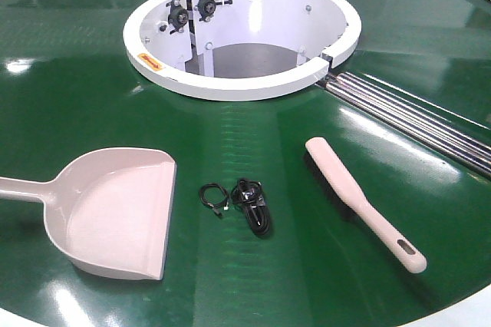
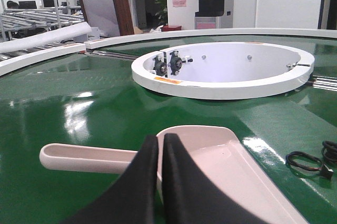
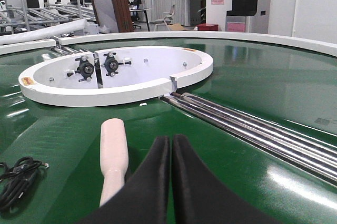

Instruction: Clean and inspect green conveyor with broom and dustpan

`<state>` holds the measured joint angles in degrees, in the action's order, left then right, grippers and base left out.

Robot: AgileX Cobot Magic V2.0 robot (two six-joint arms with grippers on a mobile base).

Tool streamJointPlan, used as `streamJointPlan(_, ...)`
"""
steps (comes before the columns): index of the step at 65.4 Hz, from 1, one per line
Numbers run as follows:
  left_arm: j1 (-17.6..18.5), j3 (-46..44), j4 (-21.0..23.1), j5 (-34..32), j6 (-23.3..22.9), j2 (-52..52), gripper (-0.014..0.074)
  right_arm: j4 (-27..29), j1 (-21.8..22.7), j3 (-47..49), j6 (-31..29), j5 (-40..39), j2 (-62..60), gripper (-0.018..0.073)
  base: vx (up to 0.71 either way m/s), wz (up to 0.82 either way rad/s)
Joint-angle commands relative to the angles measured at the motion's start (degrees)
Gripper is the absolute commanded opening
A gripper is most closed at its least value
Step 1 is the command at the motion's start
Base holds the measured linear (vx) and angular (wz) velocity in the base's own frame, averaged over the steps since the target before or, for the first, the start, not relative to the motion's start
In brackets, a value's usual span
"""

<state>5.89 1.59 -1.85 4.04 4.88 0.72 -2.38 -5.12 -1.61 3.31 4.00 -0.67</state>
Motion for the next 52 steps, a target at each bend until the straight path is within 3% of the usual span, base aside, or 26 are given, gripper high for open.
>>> streamJointPlan(1, 0.0, 0.5, 0.2, -4.0, -0.5, 0.8, -0.0006, -0.4, 0.4, -0.2, -0.1, -4.0, -0.6, -0.0008, 0.0, 0.0)
streamJointPlan(52, 0.0, 0.5, 0.2, -4.0, -0.5, 0.8, -0.0006, -0.4, 0.4, -0.2, -0.1, -4.0, -0.6, -0.0008, 0.0, 0.0)
